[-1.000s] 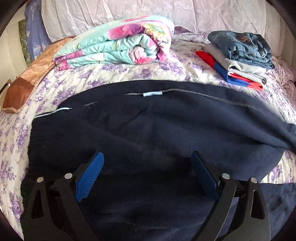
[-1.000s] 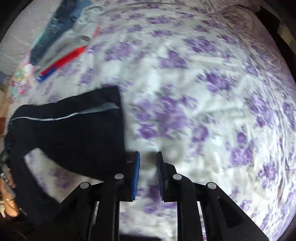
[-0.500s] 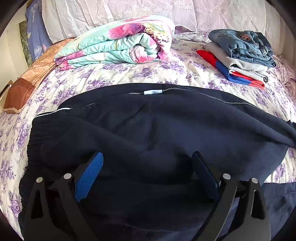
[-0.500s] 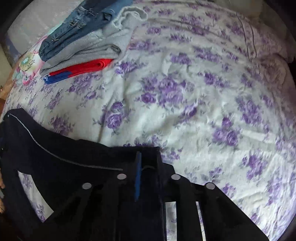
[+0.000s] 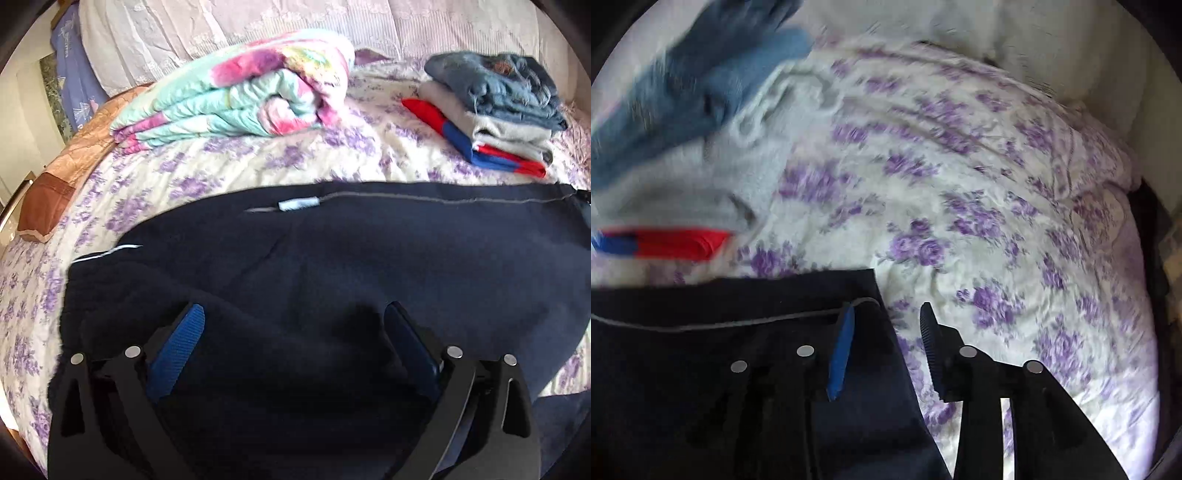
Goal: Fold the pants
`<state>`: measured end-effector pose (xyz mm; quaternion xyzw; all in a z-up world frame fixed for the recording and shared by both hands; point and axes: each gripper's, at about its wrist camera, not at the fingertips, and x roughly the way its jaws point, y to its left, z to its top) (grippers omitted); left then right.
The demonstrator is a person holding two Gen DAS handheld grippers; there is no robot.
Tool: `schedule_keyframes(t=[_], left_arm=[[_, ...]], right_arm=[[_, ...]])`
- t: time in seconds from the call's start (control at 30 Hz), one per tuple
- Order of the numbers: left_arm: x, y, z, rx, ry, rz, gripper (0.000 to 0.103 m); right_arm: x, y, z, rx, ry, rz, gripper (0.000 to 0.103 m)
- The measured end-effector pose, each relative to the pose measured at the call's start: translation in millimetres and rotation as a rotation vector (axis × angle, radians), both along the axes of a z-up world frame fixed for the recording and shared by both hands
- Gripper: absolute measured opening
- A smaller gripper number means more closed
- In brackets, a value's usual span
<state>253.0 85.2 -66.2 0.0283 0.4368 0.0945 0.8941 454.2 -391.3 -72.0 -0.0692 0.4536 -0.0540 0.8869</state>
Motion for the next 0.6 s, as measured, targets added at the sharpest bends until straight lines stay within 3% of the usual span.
schedule_keyframes(t=[0.03, 0.07, 0.23, 0.27, 0.3, 0.33, 0.37, 0.43, 0.53, 0.57, 0.6], left_arm=[[-4, 3, 3, 0.002, -0.009, 0.006, 0.095], [-11, 7, 8, 0.0, -0.019, 0.012, 0.095], [-37, 23, 18, -0.023, -0.055, 0.022, 0.097], [-37, 26, 13, -0.022, -0.045, 0.03, 0.098], [-35, 27, 7, -0.02, -0.028, 0.041, 0.098], [-32, 30, -2, -0.023, 0.001, 0.055, 0.098], [-26, 32, -12, -0.03, 0.042, 0.065, 0.099], [-22, 34, -14, -0.042, 0.056, 0.075, 0.099], [-18, 30, -16, 0.001, 0.083, 0.066, 0.099], [-17, 30, -18, -0.004, 0.087, 0.069, 0.099], [-15, 31, -18, -0.007, 0.092, 0.072, 0.099]], right_arm=[[-11, -12, 7, 0.054, -0.035, -0.021, 0.058], [-26, -27, 16, 0.111, -0.063, -0.041, 0.075], [-78, -68, 20, 0.325, -0.015, -0.044, 0.078], [-82, -67, 16, 0.319, 0.007, -0.033, 0.064], [-84, -60, 10, 0.282, 0.048, -0.02, 0.018], [-81, -55, -1, 0.244, 0.106, -0.008, 0.003], [-80, -50, -10, 0.2, 0.147, -0.015, 0.004], [-83, -41, -8, 0.145, 0.112, -0.021, 0.003], [-85, -38, 10, 0.087, 0.054, -0.061, 0.003], [-82, -39, 5, 0.073, 0.083, -0.072, 0.003], [-76, -39, -14, 0.06, 0.175, -0.075, 0.004]])
